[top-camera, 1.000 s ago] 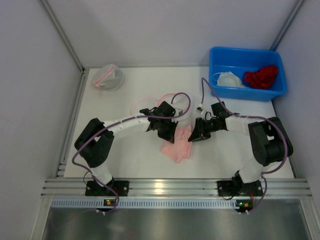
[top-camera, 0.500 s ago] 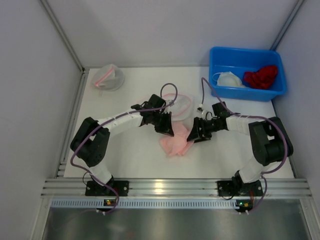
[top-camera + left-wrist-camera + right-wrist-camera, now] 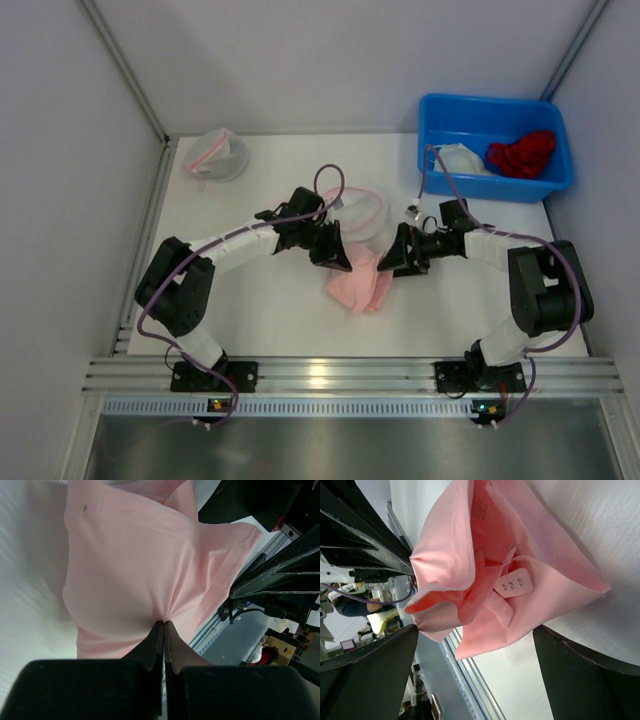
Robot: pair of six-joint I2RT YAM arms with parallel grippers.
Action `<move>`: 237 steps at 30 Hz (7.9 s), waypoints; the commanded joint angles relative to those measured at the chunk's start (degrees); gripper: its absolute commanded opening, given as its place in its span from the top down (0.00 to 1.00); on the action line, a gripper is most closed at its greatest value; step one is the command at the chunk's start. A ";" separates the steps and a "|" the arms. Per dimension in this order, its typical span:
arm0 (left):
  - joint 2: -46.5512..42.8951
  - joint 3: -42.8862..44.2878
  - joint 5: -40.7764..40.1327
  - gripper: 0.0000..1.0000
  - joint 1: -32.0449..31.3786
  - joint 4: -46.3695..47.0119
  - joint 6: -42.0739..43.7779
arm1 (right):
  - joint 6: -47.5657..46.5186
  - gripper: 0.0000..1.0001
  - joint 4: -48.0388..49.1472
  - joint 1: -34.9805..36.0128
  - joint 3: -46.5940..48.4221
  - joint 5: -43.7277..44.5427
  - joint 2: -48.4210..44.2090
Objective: Place the bra in the laundry bag and zip it closed
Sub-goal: Adjust the bra at the center of the board, then pick up the bra from the center of the board, then move the laundry bag to the center of the board, then place the bra in the laundry bag.
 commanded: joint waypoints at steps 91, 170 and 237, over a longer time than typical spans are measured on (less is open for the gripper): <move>-4.28 -10.24 5.54 0.40 0.41 19.59 -5.01 | 9.56 1.00 24.13 8.00 -4.49 5.08 3.80; -34.35 -19.29 28.23 1.00 41.54 12.46 -2.20 | -19.97 0.80 1.89 11.25 40.61 32.14 18.39; -2.19 -3.66 -12.27 1.00 15.10 9.48 -30.49 | -0.04 0.99 13.56 28.83 19.51 15.71 2.73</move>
